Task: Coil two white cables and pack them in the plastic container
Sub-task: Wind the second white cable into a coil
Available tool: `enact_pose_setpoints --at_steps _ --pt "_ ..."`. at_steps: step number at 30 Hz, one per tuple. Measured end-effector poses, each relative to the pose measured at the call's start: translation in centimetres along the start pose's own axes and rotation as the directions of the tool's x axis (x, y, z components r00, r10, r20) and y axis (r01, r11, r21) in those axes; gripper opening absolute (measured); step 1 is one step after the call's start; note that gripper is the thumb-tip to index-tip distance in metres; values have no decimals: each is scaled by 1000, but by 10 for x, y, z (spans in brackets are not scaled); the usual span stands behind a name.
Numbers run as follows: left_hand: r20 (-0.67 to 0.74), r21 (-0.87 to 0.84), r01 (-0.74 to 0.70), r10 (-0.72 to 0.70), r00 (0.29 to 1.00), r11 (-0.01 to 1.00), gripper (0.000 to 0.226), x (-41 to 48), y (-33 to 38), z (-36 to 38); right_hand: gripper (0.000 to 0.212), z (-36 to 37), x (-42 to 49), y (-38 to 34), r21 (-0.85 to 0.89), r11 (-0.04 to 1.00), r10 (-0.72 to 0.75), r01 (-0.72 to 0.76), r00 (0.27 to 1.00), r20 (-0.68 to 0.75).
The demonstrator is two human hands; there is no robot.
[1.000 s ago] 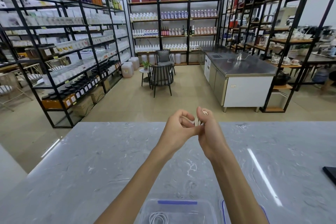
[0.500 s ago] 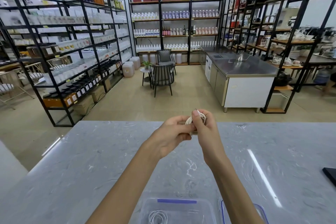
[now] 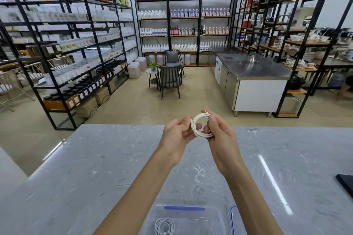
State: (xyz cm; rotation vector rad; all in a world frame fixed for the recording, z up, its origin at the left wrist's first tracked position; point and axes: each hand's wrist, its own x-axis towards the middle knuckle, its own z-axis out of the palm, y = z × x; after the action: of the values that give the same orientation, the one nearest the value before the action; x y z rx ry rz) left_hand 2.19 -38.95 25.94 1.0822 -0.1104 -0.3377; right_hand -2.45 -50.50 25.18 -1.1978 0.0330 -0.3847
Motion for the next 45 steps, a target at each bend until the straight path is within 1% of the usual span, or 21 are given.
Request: enact_pose_setpoints --at_steps 3,7,10,12,14,16,18,20,22,25,27,29,30,32,33,35,37,38,40,43,45 --pt "-114 151 -160 178 977 975 19 -1 -3 5 28 2 -1 4 17 1000 -17 17 1000 -20" --pt "-167 176 -266 296 941 948 11 -3 7 8 27 8 -2 5 36 998 -57 57 998 -6" --pt "-199 241 -391 440 876 888 13 -6 14 7 26 13 -4 4 97 994 -55 52 998 27" --pt "-237 262 -445 504 831 856 14 -7 18 6 30 17 -7 4 108 992 -70 64 996 52" --pt "-275 239 -453 507 817 859 13 -9 19 3 32 24 -10 6 106 991 -93 87 994 56" --pt "-243 214 -417 462 853 883 13 -13 14 1 26 29 -12 9 106 991 -86 85 996 3" --pt "-186 329 -372 446 875 868 16 -17 5 -3 24 29 -14 10 134 991 -7 12 999 -37" --pt "-125 423 -377 465 876 824 17 -21 -5 -4 26 28 -15 12 160 984 86 -77 995 -49" --pt "-91 394 -401 469 878 827 17 -23 -12 -1 28 28 -16 13 164 978 139 -129 989 -53" --pt "-139 363 -417 491 860 833 19 -20 -13 1 29 27 -18 14 185 963 193 -194 981 25" --pt "-209 311 -398 471 857 863 18 -15 -10 3 26 23 -18 12 259 925 244 -277 957 154" --pt "-257 215 -388 436 863 896 16 -10 -8 4 22 17 -17 9 377 849 283 -370 921 267" --pt "-266 174 -395 429 863 902 14 -8 -7 4 19 14 -15 9 436 804 305 -404 910 281" --pt "-275 139 -416 439 855 899 13 -4 -4 2 16 8 -12 9 543 722 347 -428 904 251" --pt "-283 127 -428 446 849 895 12 -3 -3 0 14 6 -11 10 566 716 349 -409 911 218" --pt "-281 129 -452 470 837 883 11 0 -2 -3 15 3 -12 12 520 788 299 -329 943 144" --pt "-242 186 -484 517 821 855 9 -1 -2 -2 27 5 -16 15 398 892 209 -212 977 51" --pt "-216 220 -503 545 810 836 8 -2 -2 -1 30 6 -17 17 308 941 152 -142 988 -10" --pt "-167 273 -532 584 794 802 9 -5 -4 2 26 9 -20 17 66 998 -6 12 996 -93" --pt "-128 261 -531 575 808 806 10 -7 -5 4 26 11 -20 17 -222 952 -230 209 970 -74" --pt "-110 222 -512 543 833 830 8 -9 -6 5 31 13 -21 16 -348 897 -303 274 953 -31"
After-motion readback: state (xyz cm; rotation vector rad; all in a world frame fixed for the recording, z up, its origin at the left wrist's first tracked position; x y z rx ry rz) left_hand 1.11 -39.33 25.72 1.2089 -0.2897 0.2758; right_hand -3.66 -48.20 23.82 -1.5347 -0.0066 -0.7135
